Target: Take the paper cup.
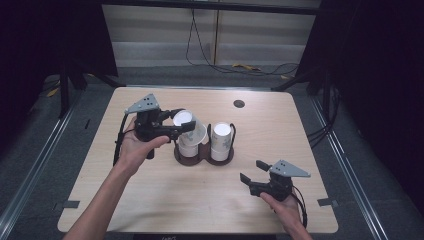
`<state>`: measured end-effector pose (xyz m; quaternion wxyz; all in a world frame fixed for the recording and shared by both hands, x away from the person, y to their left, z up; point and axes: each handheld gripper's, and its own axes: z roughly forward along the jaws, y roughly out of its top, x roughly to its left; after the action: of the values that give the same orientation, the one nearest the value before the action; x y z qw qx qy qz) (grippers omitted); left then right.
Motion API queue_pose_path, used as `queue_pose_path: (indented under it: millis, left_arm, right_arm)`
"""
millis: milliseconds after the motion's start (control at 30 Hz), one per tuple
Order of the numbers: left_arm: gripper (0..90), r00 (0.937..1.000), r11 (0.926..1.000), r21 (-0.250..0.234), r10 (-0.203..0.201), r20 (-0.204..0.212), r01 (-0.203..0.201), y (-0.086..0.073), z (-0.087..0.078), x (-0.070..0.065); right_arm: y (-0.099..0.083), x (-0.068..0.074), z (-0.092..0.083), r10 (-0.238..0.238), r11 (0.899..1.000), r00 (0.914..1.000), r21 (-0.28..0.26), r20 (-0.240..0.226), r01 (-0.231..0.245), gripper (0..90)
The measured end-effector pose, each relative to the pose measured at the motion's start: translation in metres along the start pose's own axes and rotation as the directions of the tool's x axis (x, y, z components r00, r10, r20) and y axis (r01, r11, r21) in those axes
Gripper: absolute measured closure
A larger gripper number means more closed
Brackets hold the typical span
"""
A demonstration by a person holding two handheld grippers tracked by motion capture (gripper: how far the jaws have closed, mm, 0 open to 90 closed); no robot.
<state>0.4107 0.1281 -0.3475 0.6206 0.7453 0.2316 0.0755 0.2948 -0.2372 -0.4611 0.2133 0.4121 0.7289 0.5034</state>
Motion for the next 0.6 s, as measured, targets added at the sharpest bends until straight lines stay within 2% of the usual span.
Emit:
queue_pose_path:
  millis: [167, 300, 433, 600]
  left_arm:
    - [36.1, 0.9996, 0.9995, 0.019, 0.023, 0.016, -0.024, -0.007, 0.001, -0.007]
    - [36.0, 0.9994, 0.9993, 0.028, 0.023, 0.024, -0.024, -0.015, 0.002, -0.01]
    - [36.0, 0.9985, 0.9995, 0.03, -0.002, 0.055, 0.001, -0.025, 0.004, -0.012]
    - [36.0, 0.9963, 0.9992, 0.037, 0.014, 0.084, -0.017, -0.033, 0.006, -0.019]
  right_arm:
    - [0.002, 0.003, 0.001, -0.009, 1.0, 0.9996, -0.004, -0.028, 0.009, 21.3]
    - [0.004, 0.005, 0.001, -0.016, 1.0, 0.9987, -0.005, -0.048, 0.016, 21.2]
    - [0.006, 0.008, 0.001, -0.026, 1.0, 0.9979, -0.008, -0.059, 0.026, 20.3]
    - [0.01, 0.013, 0.002, -0.044, 0.999, 0.9963, -0.017, -0.073, 0.043, 19.0]
